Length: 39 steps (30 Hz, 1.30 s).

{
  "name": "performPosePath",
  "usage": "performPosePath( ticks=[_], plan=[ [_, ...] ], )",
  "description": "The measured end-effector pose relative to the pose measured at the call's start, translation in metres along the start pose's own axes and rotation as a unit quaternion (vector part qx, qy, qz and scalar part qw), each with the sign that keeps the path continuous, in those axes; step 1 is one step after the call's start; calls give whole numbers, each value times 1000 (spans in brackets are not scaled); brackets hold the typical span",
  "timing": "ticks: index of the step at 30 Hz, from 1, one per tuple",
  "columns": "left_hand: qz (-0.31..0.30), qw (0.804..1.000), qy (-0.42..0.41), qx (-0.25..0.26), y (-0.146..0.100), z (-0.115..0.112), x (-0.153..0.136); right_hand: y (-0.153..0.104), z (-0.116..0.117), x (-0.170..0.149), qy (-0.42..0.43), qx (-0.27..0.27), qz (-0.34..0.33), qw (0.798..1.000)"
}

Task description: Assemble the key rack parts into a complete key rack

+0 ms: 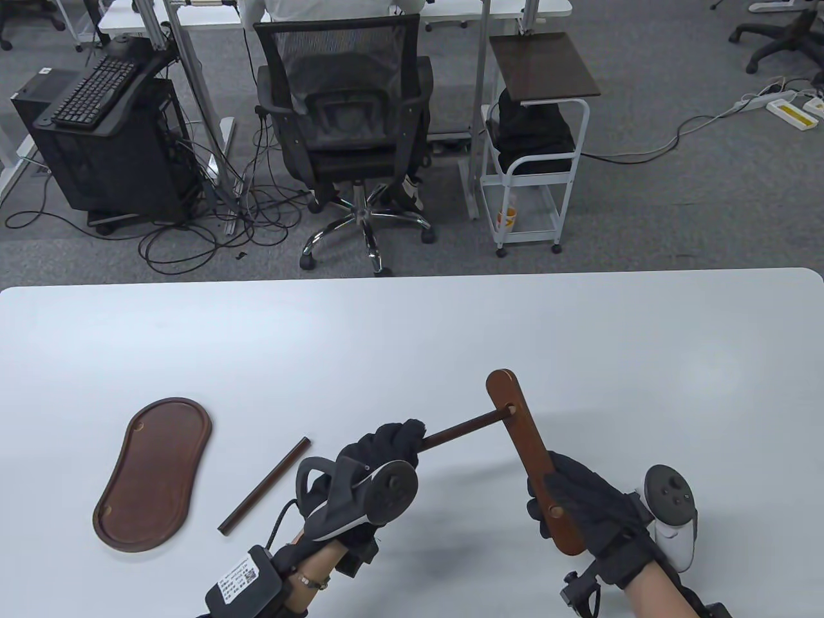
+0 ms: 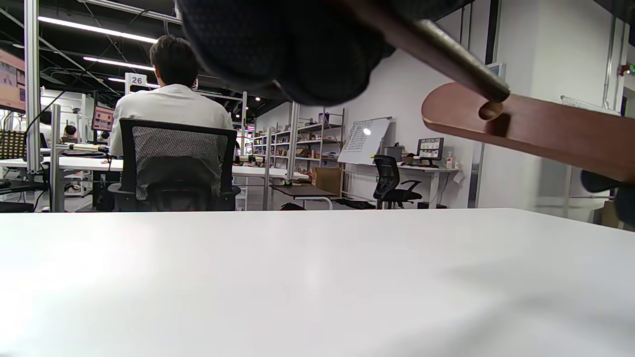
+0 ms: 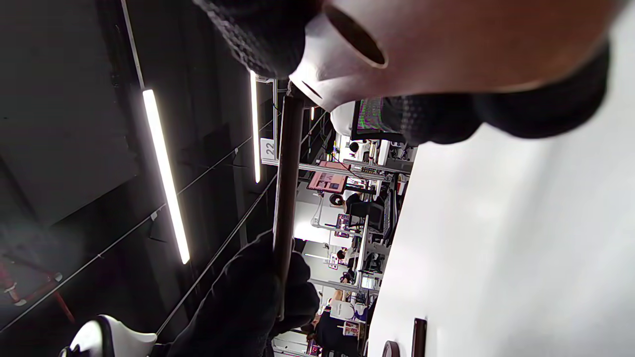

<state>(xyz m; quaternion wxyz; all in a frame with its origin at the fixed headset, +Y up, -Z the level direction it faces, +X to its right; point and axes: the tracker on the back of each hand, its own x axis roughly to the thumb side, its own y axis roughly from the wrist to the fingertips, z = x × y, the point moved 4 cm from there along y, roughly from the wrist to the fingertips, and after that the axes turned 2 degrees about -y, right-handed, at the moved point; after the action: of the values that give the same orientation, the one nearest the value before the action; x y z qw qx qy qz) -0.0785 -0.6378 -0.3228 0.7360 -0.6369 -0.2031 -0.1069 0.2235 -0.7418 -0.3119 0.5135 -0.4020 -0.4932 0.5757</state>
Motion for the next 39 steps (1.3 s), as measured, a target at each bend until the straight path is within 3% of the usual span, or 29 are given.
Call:
performPosePath(
  ticks=[23,39],
  plan=[
    [-13,1000,22,5,1,-3,3,-1,19,1,-60,63,20,996],
    [-21,1000,13,14,-1,-3,11,-4,34,11,-230,58,11,972]
  ],
)
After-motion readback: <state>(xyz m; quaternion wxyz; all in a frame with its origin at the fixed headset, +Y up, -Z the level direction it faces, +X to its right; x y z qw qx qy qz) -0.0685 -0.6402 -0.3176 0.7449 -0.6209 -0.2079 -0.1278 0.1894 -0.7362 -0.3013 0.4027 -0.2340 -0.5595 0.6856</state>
